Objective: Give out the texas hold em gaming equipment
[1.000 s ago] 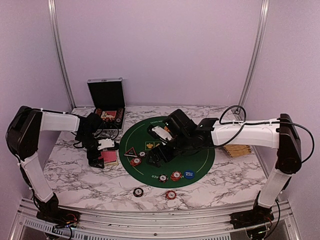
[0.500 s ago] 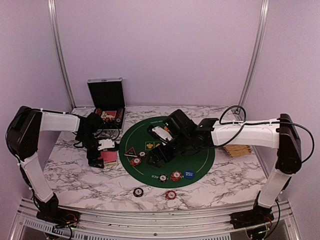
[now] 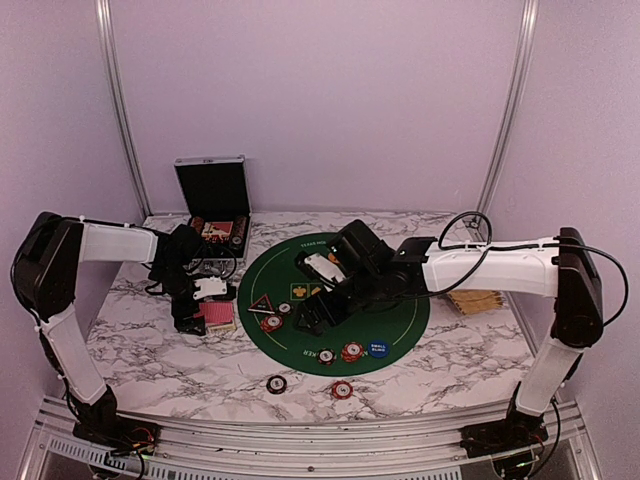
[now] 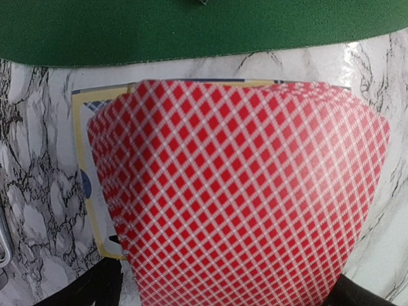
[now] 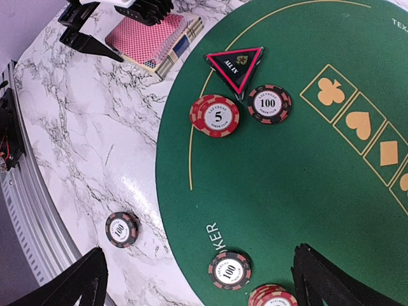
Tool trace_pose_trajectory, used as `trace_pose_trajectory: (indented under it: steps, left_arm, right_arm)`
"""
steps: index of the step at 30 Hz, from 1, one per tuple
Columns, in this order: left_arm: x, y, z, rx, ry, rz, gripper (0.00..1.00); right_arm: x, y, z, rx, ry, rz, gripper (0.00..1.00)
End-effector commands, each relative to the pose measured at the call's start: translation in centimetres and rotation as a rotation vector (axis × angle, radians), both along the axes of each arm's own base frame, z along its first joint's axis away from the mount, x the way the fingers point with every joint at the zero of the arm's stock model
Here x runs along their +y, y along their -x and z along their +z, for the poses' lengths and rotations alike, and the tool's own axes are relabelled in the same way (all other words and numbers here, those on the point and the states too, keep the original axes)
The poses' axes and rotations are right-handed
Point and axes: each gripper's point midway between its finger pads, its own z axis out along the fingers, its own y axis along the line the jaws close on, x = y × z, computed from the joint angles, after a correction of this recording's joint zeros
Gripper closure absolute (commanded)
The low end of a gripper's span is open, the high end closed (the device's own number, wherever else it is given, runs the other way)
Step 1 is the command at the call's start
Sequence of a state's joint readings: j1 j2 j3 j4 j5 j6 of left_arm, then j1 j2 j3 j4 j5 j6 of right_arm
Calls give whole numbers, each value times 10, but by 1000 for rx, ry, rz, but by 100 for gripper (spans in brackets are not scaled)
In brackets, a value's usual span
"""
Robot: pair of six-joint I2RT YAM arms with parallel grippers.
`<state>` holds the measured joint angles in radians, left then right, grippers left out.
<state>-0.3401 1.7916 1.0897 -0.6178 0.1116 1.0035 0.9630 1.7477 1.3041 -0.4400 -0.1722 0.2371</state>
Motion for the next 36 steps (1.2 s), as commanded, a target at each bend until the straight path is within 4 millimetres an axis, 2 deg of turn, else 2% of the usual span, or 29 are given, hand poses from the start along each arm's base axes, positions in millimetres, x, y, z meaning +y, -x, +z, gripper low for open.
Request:
trace_pose_trajectory:
  steps: [1, 14, 26, 30, 33, 36]
  left_arm:
    - [10, 3, -4, 10, -38, 3, 1]
    - [6, 2, -9, 28, -30, 9, 8]
    - [0, 0, -13, 31, -31, 5, 10]
    - [0, 1, -15, 33, -33, 2, 9]
    - [-2, 2, -15, 30, -31, -8, 1]
    - [-2, 3, -16, 32, -35, -14, 2]
  right_arm:
    - [2, -5, 15, -19, -44, -15, 1]
    - [2, -4, 12, -12, -41, -15, 3]
    - [2, -4, 9, -4, -41, -14, 4]
    - [1, -2, 6, 3, -35, -11, 5]
    - [0, 0, 3, 11, -31, -6, 5]
    - [0, 1, 3, 14, -29, -4, 5]
